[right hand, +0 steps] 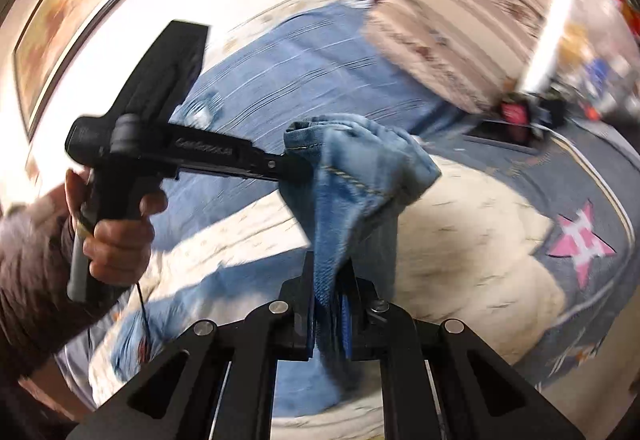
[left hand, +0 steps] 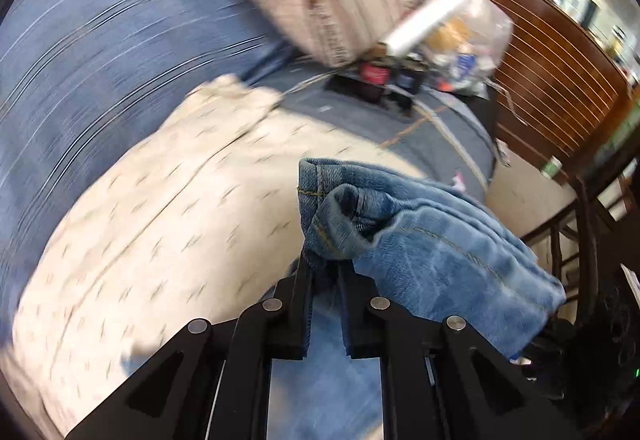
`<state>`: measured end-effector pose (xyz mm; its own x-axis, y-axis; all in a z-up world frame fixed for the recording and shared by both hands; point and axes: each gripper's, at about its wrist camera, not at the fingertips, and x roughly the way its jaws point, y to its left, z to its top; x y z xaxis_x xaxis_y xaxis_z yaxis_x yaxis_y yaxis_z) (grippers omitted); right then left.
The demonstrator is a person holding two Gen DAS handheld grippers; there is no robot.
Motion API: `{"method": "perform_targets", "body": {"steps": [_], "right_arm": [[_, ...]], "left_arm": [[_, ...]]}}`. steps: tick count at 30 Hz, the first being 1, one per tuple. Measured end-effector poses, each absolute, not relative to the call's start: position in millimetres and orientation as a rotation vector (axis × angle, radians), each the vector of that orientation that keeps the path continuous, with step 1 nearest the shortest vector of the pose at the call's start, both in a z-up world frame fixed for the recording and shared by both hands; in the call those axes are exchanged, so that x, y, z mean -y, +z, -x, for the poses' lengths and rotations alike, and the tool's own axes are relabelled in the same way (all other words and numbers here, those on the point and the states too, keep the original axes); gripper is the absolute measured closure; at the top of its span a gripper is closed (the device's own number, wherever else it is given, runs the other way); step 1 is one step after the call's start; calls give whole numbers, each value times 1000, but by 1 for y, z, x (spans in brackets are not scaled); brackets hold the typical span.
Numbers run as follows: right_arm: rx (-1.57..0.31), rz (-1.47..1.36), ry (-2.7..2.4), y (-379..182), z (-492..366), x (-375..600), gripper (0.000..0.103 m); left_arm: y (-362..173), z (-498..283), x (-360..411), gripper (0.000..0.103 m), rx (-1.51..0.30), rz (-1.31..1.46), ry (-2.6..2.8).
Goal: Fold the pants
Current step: 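Grasp the jeans hem with the right gripper while the left gripper grasps the leg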
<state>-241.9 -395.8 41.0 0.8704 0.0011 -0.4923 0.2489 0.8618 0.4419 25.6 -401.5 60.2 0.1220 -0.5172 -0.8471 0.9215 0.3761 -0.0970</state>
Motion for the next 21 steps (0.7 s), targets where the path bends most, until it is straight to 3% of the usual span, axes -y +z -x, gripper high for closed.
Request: {"method": "perform_targets", "body": {"steps": [5, 7, 8, 9, 13, 15, 19, 21], "right_arm": [[-627, -419, 4, 37, 213, 332, 88], [-723, -357, 80, 26, 197, 300, 72], [-760, -321, 89, 21, 192, 286, 59], [-801, -286, 107, 15, 187, 273, 55], [-924, -102, 194, 6, 178, 226, 55], [-904, -47, 221, 17, 185, 217, 48], [-807, -192, 189, 48, 205, 257, 29], [-786, -441, 120, 50, 211, 309, 28]], "left_arm": [[38, -42, 333, 90, -1075, -458, -949], [20, -53, 303, 90, -1143, -423, -867], [10, -58, 289, 90, -1187, -392, -831], [0, -64, 272, 90, -1237, -345, -799], [-21, -77, 210, 90, -1333, -131, -732], [-26, -81, 187, 89, -1360, -13, -732], [-24, -75, 169, 79, -1372, 138, -782], [-20, -67, 173, 71, -1340, 132, -824]]}}
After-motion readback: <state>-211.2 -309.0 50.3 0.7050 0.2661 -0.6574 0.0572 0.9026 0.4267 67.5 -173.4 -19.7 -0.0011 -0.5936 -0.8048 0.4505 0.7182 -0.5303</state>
